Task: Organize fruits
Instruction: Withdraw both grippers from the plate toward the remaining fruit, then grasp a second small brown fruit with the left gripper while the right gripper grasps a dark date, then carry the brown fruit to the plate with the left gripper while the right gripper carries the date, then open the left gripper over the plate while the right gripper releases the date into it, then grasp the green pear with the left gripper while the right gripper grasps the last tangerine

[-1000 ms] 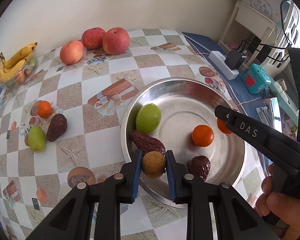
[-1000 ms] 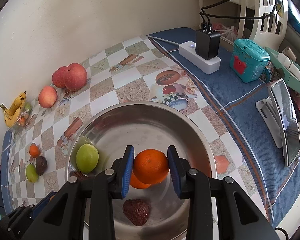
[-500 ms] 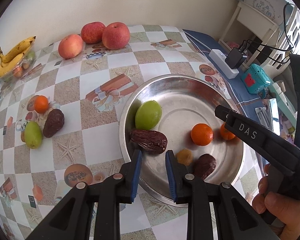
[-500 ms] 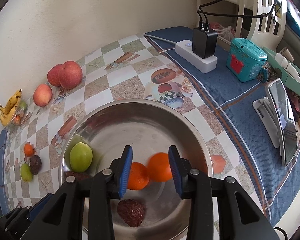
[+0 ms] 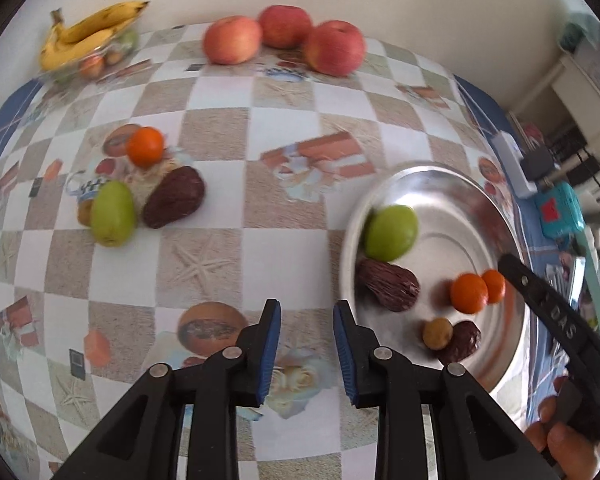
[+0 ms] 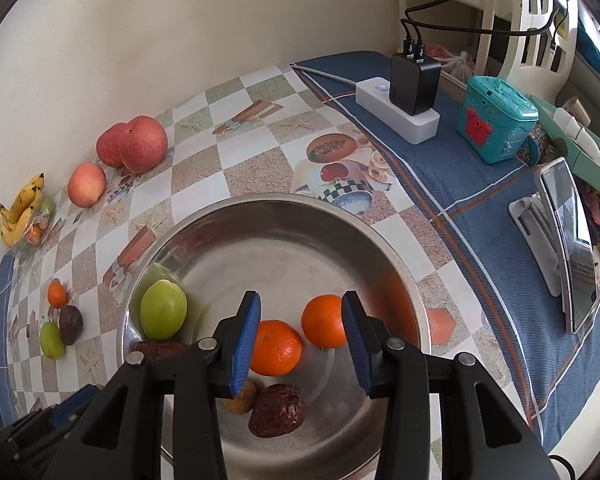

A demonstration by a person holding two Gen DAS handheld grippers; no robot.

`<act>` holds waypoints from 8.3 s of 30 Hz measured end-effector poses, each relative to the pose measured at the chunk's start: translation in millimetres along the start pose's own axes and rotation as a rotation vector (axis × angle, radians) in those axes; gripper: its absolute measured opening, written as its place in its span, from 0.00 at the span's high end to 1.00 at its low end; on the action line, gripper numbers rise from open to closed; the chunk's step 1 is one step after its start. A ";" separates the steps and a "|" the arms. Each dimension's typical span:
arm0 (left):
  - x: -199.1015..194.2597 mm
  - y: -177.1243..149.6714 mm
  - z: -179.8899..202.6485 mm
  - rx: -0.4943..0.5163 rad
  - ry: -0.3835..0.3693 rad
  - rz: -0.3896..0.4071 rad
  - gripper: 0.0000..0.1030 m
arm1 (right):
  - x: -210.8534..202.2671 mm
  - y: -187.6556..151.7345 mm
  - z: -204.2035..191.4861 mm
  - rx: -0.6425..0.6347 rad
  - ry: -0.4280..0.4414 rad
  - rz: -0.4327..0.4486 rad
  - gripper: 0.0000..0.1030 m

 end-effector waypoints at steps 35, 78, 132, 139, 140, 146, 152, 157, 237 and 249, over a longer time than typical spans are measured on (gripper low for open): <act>-6.4 21.8 -83.6 -0.218 0.112 0.024 0.01 | -15.0 -7.6 -81.8 -0.222 0.101 -0.006 0.50; -40.7 81.0 -191.3 -0.248 0.269 0.166 0.00 | -2.9 -8.9 -110.0 -0.266 0.091 0.004 0.09; 25.9 91.0 -190.4 -0.381 -0.115 0.003 0.68 | 63.8 -15.7 -289.4 -0.424 0.288 -0.075 0.56; 26.8 87.8 -194.7 -0.437 -0.167 -0.009 0.78 | 63.3 -15.7 -288.4 -0.413 0.295 -0.076 0.57; 26.3 87.4 -196.0 -0.442 -0.166 -0.010 0.78 | 63.0 -15.8 -287.9 -0.411 0.296 -0.076 0.57; 17.9 88.9 -216.1 -0.495 -0.145 0.016 0.78 | 61.9 -15.5 -281.5 -0.386 0.294 -0.080 0.57; 2.8 92.3 -226.4 -0.512 -0.125 0.059 0.78 | 51.0 -4.9 -268.9 -0.359 0.283 -0.054 0.64; -11.7 93.3 -223.6 -0.497 -0.117 0.090 0.78 | 38.1 2.5 -260.4 -0.340 0.290 -0.028 0.64; -1.4 39.7 -148.3 -0.372 0.093 0.059 0.00 | 0.8 4.1 -68.2 -0.132 0.064 -0.007 0.08; 9.2 70.5 -180.7 -0.437 -0.062 0.090 0.17 | -10.5 17.1 -161.0 -0.253 0.218 0.064 0.08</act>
Point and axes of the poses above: each gripper's, at about its wrist camera, not at the fingertips, and x roughly the way its jaws point, z to its right, y to its top, the point moved 9 cm from there along x, roughly the way its jaws point, and after that the axes turned 7 degrees about -x, right-handed, at the moved point
